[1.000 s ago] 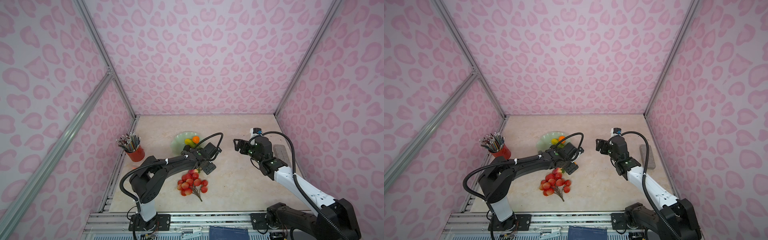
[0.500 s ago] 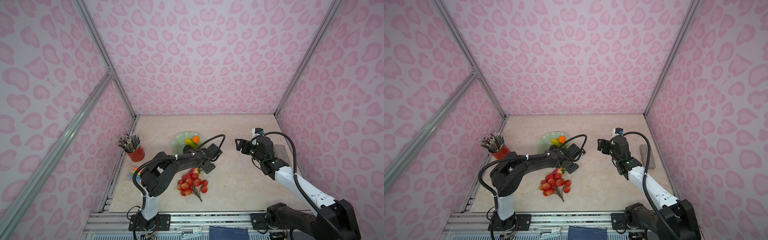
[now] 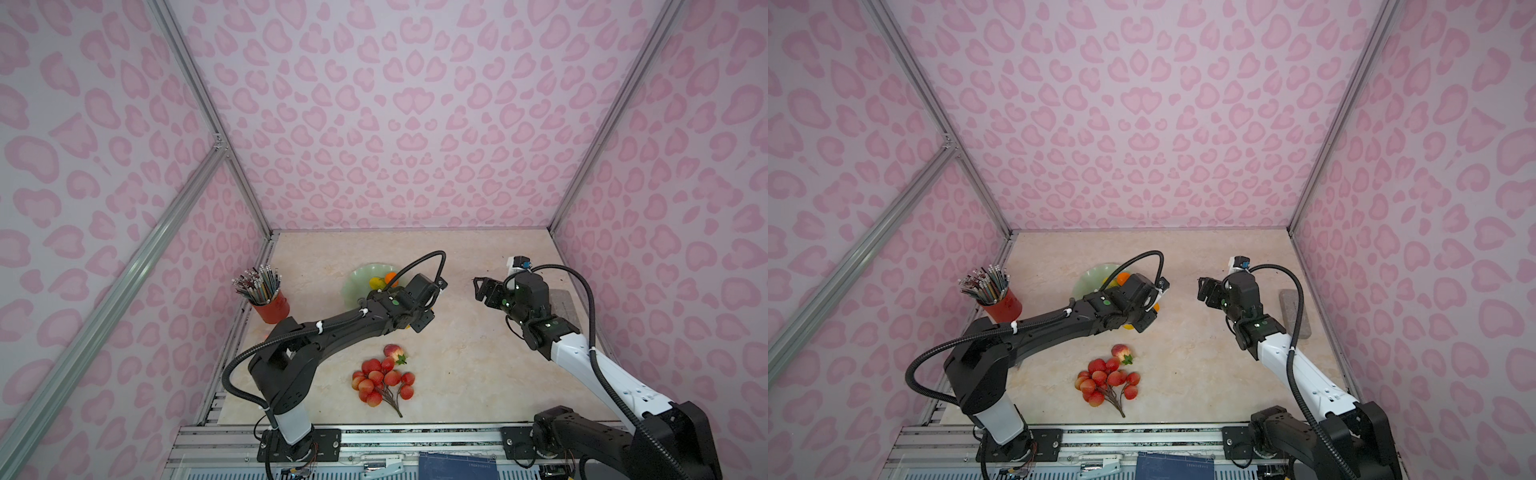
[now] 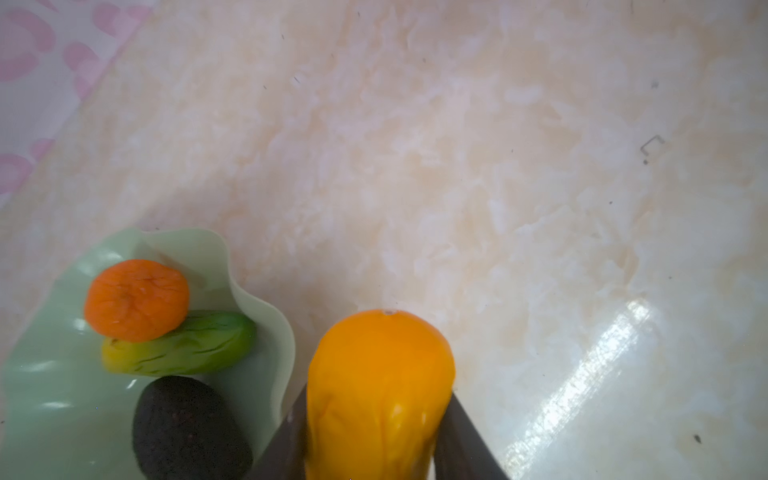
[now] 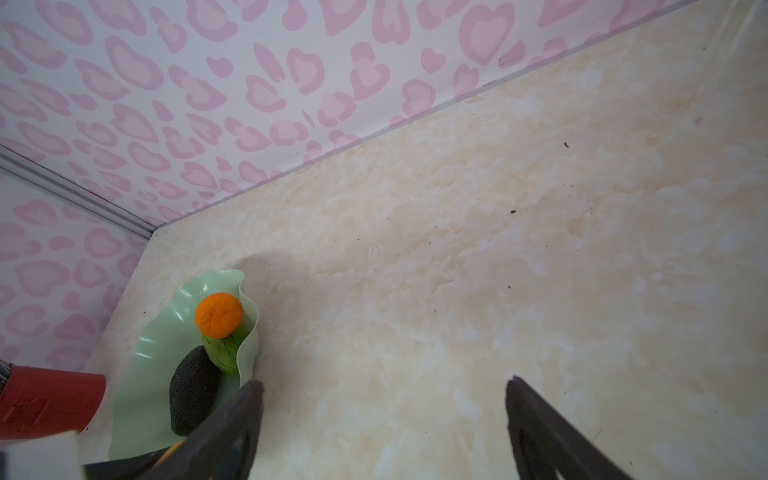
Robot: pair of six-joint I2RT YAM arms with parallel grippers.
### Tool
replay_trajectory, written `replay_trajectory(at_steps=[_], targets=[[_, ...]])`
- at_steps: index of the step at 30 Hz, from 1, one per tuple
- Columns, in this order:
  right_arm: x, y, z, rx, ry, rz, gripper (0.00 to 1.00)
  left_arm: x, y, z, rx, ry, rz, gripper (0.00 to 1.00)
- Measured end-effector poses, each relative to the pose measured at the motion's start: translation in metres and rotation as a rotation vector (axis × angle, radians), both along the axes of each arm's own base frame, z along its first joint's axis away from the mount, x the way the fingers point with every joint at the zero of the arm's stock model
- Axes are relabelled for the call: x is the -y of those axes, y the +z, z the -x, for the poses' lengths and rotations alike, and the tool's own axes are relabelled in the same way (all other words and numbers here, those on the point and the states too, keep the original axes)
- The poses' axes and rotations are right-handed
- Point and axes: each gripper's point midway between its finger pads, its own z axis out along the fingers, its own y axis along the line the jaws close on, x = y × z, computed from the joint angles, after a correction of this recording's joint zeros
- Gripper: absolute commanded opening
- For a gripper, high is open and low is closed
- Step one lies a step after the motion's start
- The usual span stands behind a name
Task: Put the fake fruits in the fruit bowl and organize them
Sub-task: 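Carry the squash into the bowl and release it with the left gripper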
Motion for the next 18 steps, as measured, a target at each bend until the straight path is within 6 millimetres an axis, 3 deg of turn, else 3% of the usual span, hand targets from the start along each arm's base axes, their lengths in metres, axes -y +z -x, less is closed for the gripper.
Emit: replay_trajectory(at_steps=[3,6,11,14,18], targets=[[0.0,0.003,-0.001,0.006,-0.002,0.0,0.9,-0.019,0.034,-0.016,0.071,0.056,0.056,0.37],[0.0,0.004,0.0,0.007,-0.002,-0.001,0.9,-0.062,0.048,-0.04,0.102,0.174,0.079,0.39],[-0.003,-0.004,-0.001,-0.019,0.011,-0.002,0.9,-0.132,0.05,-0.075,0.105,0.384,0.084,0.39],[-0.007,-0.01,-0.002,-0.042,0.028,-0.01,0.9,-0.154,0.049,-0.091,0.089,0.467,0.115,0.39],[-0.011,-0.012,-0.004,-0.058,0.045,-0.01,0.9,-0.159,0.025,-0.107,0.029,0.514,0.121,0.39]])
